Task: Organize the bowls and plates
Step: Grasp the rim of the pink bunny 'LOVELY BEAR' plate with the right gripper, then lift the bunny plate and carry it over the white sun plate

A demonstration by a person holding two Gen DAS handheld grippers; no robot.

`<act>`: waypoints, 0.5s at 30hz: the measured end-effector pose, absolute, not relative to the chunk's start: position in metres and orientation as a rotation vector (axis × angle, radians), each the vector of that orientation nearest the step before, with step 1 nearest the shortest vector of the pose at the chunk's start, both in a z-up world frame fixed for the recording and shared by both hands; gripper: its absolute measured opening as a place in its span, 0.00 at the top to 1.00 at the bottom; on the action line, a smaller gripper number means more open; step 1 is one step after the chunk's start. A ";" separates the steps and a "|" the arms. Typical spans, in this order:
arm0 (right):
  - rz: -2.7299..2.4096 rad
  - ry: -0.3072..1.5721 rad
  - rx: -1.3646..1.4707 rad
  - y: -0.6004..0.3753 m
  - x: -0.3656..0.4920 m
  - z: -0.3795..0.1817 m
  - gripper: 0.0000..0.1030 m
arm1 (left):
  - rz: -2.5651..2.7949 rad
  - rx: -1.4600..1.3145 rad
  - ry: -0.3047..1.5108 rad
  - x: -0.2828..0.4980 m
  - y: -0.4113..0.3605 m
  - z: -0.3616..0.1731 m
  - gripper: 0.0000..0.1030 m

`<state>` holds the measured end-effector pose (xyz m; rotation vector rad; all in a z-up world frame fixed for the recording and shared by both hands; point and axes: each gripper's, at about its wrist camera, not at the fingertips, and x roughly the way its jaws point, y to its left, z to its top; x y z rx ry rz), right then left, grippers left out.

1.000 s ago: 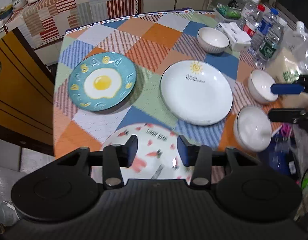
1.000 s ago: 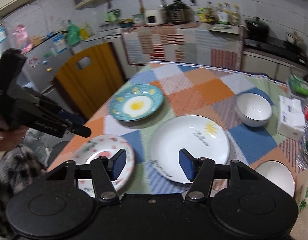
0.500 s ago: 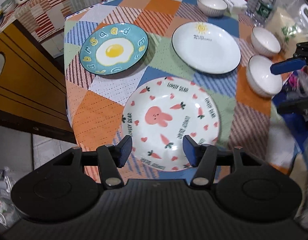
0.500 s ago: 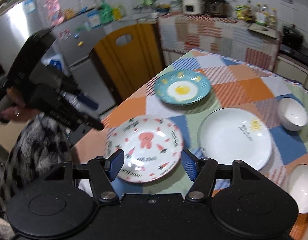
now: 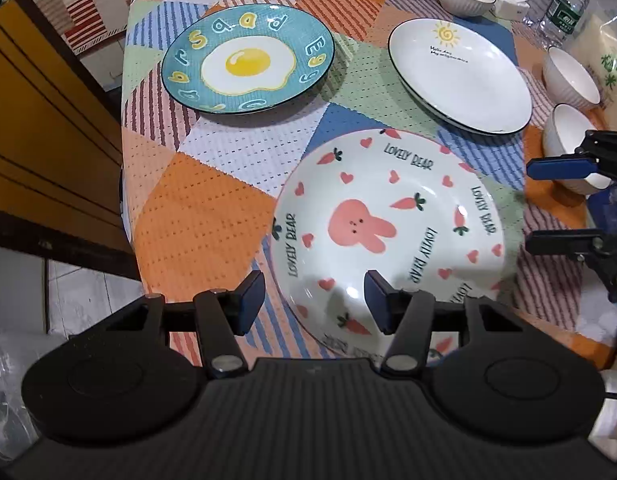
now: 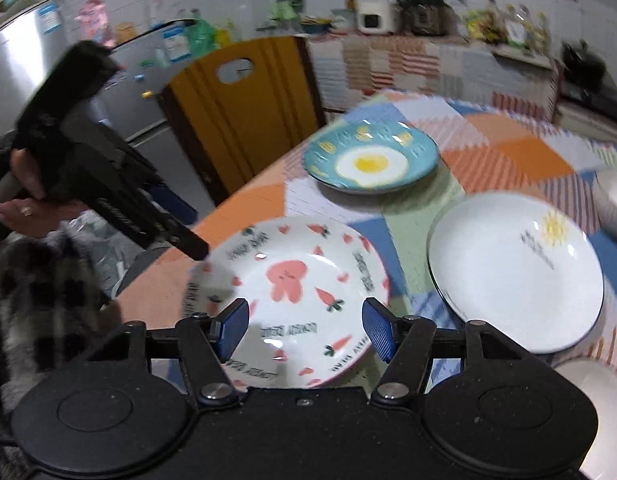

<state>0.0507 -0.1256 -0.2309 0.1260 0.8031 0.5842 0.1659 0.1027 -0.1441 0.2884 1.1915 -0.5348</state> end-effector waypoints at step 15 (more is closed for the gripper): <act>0.461 0.911 0.236 -0.125 0.063 -0.284 0.48 | -0.527 0.256 1.214 0.174 0.110 -0.182 0.74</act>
